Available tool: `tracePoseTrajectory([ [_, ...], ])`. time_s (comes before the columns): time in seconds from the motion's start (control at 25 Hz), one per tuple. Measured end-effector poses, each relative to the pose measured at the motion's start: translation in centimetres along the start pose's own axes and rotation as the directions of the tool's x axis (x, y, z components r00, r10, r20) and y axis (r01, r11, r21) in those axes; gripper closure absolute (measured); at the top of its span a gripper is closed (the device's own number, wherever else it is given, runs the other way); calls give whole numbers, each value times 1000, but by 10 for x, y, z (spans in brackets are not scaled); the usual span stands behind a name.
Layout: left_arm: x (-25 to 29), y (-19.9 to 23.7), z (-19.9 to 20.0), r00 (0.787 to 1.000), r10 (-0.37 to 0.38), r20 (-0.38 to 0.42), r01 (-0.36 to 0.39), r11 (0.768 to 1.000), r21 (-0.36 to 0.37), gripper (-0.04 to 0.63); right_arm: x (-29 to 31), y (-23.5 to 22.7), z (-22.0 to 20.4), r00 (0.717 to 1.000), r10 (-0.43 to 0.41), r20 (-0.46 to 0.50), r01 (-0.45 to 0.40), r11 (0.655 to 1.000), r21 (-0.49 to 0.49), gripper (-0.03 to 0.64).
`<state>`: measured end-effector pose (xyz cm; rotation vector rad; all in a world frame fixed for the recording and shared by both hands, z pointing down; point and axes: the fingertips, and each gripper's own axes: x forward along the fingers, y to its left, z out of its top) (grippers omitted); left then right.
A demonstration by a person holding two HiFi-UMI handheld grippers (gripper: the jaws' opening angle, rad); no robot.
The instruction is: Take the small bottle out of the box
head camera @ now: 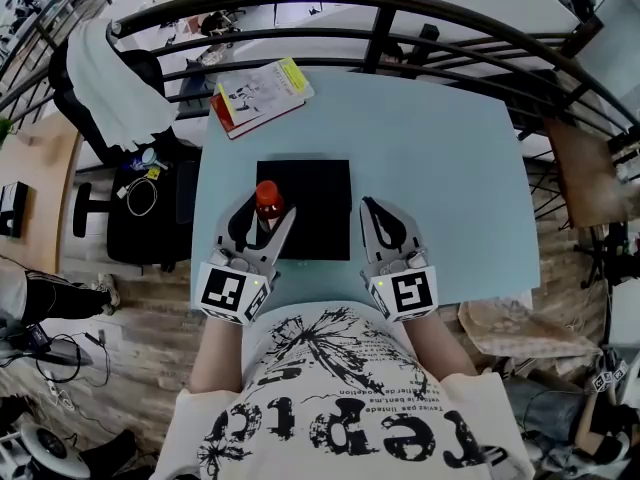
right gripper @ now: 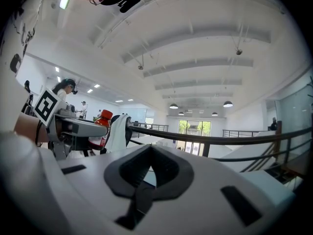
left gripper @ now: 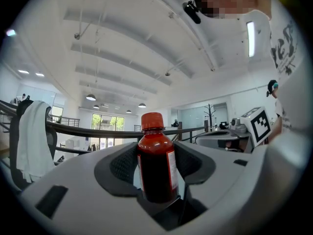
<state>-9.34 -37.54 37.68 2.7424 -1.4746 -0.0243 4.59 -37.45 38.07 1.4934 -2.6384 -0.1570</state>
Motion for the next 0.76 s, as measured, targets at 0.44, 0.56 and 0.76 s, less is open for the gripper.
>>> tracePoseTrajectory([
  [0.44,5,-6,-1,1000,-8,-17,9,1000,15,357,-3,0,1,1000,2,6,-2,1000,-27,609],
  [0.56,7,-6,-3,1000,-11,-28,12,1000,16,357,-2,-1,-1,1000,1,1,-1,1000,-22,609],
  [0.76,9,-10,-4,999,-19,-39,20,1000,16,357,-5,-4,-4,1000,-2,0,2,1000,3,609],
])
